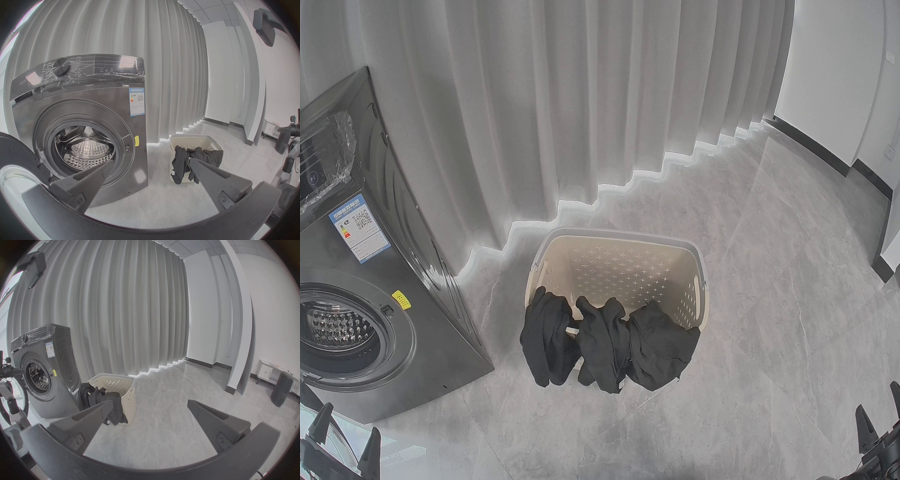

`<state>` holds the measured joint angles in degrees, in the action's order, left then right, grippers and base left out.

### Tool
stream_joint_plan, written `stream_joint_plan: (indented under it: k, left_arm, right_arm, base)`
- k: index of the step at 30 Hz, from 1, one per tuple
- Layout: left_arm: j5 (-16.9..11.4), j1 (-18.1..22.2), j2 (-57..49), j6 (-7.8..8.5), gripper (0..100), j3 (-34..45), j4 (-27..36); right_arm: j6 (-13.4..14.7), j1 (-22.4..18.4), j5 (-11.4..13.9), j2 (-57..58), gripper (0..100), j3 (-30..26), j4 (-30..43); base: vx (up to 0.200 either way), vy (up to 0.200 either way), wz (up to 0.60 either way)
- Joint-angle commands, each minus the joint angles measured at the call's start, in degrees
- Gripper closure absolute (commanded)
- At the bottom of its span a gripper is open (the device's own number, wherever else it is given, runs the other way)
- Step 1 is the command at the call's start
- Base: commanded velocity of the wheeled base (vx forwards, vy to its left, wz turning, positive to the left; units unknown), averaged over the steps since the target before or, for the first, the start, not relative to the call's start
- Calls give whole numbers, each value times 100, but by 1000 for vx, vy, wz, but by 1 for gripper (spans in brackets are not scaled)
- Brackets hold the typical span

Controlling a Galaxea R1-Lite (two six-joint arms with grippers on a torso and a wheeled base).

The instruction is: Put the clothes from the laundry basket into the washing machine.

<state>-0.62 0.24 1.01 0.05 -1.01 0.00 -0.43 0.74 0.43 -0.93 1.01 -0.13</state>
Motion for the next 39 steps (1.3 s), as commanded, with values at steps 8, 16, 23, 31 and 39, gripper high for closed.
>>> stream_joint_plan:
  k: [8, 16, 23, 31, 39]
  left_arm:
    - [1, 2, -101, -5, 0, 101, 0]
    - [1, 2, -101, -14, 0, 101, 0]
    - [1, 2, -101, -22, 0, 101, 0]
    - [1, 2, -101, -14, 0, 101, 0]
    - [-8, 2, -101, -14, 0, 101, 0]
  right_arm:
    - [-1, 5, 1, 66, 0, -101, -4]
    - [-1, 5, 1, 66, 0, -101, -4]
    - [-1, 5, 1, 66, 0, -101, -4]
    - [-1, 5, 1, 66, 0, -101, -4]
    - [-1, -4, 1, 66, 0, -101, -4]
  base:
    - [0, 0, 0]
    - [0, 0, 0]
    - [200, 0, 0]
    - [50, 0, 0]
    - [0, 0, 0]
